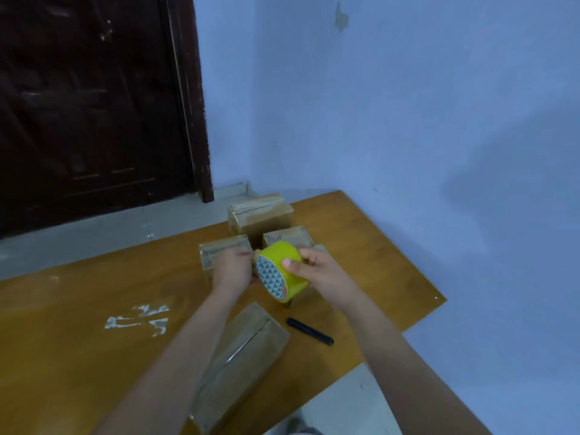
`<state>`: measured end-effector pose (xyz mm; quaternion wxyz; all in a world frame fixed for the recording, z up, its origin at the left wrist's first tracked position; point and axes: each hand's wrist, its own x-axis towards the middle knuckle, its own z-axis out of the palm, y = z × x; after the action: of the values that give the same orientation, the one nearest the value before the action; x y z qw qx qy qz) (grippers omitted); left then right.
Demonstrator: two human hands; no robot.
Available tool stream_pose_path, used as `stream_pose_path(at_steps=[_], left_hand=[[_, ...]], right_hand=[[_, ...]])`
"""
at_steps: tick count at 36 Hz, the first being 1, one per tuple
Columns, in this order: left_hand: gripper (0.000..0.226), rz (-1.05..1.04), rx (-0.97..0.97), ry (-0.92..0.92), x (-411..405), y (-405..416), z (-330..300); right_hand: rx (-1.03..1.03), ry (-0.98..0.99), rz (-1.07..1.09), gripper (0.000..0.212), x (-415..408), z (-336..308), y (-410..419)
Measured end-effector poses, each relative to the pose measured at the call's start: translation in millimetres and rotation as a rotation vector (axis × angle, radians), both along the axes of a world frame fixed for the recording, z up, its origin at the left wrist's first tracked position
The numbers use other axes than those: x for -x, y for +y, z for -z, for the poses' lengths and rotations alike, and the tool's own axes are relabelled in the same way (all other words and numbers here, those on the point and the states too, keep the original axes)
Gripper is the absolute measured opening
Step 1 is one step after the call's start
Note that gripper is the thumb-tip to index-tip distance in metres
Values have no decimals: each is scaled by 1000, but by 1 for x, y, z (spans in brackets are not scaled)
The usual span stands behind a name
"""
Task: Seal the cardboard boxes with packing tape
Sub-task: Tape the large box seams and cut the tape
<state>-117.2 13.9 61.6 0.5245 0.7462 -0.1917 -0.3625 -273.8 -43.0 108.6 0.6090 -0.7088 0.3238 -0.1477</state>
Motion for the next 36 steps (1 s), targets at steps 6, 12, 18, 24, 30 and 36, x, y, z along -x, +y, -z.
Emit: stream_pose_path(at_steps=[6, 12, 18, 24, 30, 36], left_hand=[[30, -26, 58, 81, -10, 2, 4], [30, 22, 88, 107, -31, 8, 5], [26, -12, 124, 150, -22, 20, 24], [32, 10, 133, 116, -22, 36, 46], [34, 20, 200, 130, -19, 45, 74], [33, -28, 259, 143, 7, 51, 91]], right_hand=[[52, 47, 45, 39, 0, -3, 8], [179, 291, 68, 46, 10, 11, 16], [274, 496, -22, 49, 5, 11, 15], [241, 433, -123, 36, 18, 21, 27], [-2, 108, -9, 32, 41, 46, 46], [-16, 18, 137, 35, 49, 67, 58]])
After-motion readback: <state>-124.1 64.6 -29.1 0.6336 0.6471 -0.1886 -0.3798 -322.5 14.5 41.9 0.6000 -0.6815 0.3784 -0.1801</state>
